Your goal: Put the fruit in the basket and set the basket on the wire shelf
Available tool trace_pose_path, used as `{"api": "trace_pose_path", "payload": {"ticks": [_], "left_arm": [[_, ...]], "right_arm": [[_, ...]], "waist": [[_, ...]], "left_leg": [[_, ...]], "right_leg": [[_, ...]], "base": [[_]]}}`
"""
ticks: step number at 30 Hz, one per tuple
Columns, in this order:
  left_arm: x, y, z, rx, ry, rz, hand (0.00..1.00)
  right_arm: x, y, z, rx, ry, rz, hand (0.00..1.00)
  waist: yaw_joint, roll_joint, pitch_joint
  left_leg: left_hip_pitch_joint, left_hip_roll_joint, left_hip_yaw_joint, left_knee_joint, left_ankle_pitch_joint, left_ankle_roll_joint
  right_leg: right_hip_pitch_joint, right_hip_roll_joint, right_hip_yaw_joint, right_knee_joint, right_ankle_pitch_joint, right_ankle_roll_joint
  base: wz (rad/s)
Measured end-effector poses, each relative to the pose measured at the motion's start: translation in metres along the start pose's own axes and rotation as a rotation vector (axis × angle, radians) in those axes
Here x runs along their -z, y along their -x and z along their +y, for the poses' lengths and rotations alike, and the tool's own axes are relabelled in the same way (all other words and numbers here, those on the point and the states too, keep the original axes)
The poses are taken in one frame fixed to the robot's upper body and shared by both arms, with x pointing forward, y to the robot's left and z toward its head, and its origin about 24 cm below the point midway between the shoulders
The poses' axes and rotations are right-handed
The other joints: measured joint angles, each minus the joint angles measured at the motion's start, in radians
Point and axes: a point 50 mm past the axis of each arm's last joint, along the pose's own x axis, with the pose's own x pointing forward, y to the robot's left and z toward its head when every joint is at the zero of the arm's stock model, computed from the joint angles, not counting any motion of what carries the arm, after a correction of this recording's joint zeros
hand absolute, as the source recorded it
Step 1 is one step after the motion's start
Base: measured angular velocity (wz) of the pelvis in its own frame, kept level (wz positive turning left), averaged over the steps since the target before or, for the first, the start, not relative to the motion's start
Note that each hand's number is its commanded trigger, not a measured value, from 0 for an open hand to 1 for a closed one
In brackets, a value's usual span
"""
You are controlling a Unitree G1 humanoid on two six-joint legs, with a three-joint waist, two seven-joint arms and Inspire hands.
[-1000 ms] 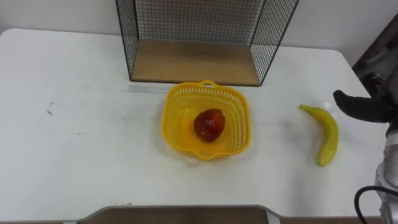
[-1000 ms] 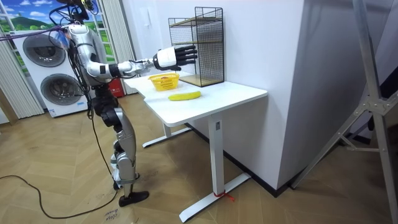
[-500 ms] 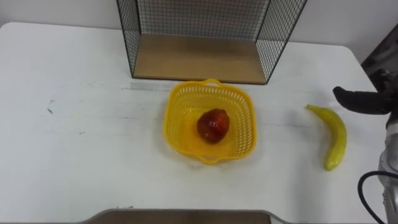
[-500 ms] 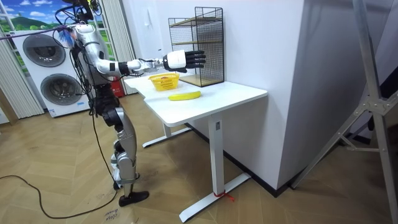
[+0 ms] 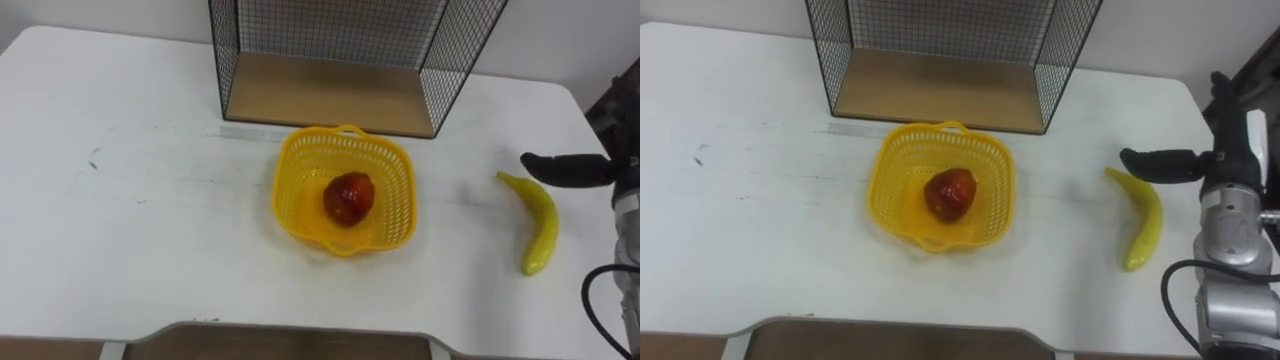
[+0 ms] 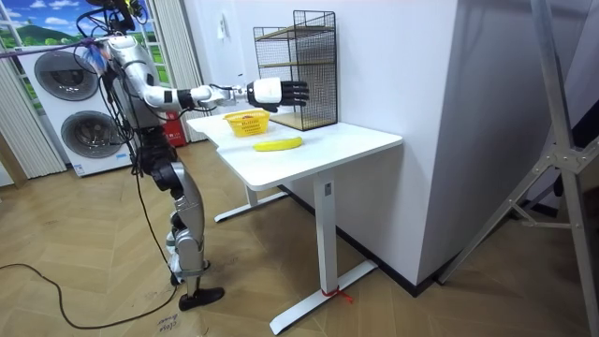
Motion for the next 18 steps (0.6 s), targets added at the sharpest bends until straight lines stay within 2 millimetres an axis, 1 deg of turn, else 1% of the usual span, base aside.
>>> {"api": "trace_pose_path", "payload": {"ticks": [5,7,9,12,14,17,18], "left_arm": [[-0.001,0.0,0.0,0.0,-0.001,-0.001,0.0],[0.0,0.0,0.0,0.0,-0.001,0.001,0.0],[0.0,0.0,0.0,0.001,-0.001,0.004,0.0],[-0.001,0.0,0.0,0.007,-0.001,0.002,0.0],[-0.001,0.0,0.0,0.013,-0.001,0.002,0.0],[-0.002,0.0,0.0,0.013,0.001,-0.001,0.0],[-0.002,0.0,0.0,0.013,0.003,-0.001,0.0]], "right_arm": [[0.014,-0.005,0.005,-0.067,-0.002,0.086,0.0],[0.018,-0.005,0.007,-0.096,0.0,0.103,0.0],[0.022,-0.007,0.009,-0.112,0.001,0.127,0.0],[0.027,-0.01,0.007,-0.126,0.019,0.159,0.0],[0.027,-0.011,0.004,-0.123,0.02,0.158,0.0],[0.026,-0.011,0.001,-0.119,0.025,0.159,0.0],[0.028,-0.011,0.001,-0.12,0.025,0.163,0.0]], "waist": [[0.001,0.006,-0.0001],[0.002,0.016,-0.0028],[0.003,0.021,-0.005],[0.003,0.021,-0.0048],[0.002,0.019,-0.0039],[0.001,0.014,0.0003],[0.0,0.012,0.006]], "left_leg": [[-0.006,0.0,-0.011,0.012,0.0,0.0],[-0.006,0.0,-0.013,0.013,0.0,0.0],[-0.002,-0.001,-0.014,0.013,0.0,0.0],[-0.001,-0.001,-0.016,0.013,0.001,0.0],[0.0,-0.001,-0.016,0.013,0.001,0.0],[0.0,-0.001,-0.016,0.013,0.001,0.0],[0.002,-0.001,-0.017,0.014,0.001,0.0]], "right_leg": [[0.001,0.001,-0.005,0.0,0.0,0.0],[0.001,0.0,-0.006,0.0,0.0,0.0],[0.001,-0.004,-0.007,0.0,0.0,0.0],[0.002,-0.006,-0.008,0.001,0.0,0.0],[0.004,-0.006,-0.01,0.001,0.0,0.0],[0.008,-0.006,-0.011,0.0,0.0,0.0],[0.012,-0.006,-0.011,0.0,0.0,0.0]], "base": [[0.06],[0.02],[0.0],[0.0],[0.0],[0.0],[0.0]]}}
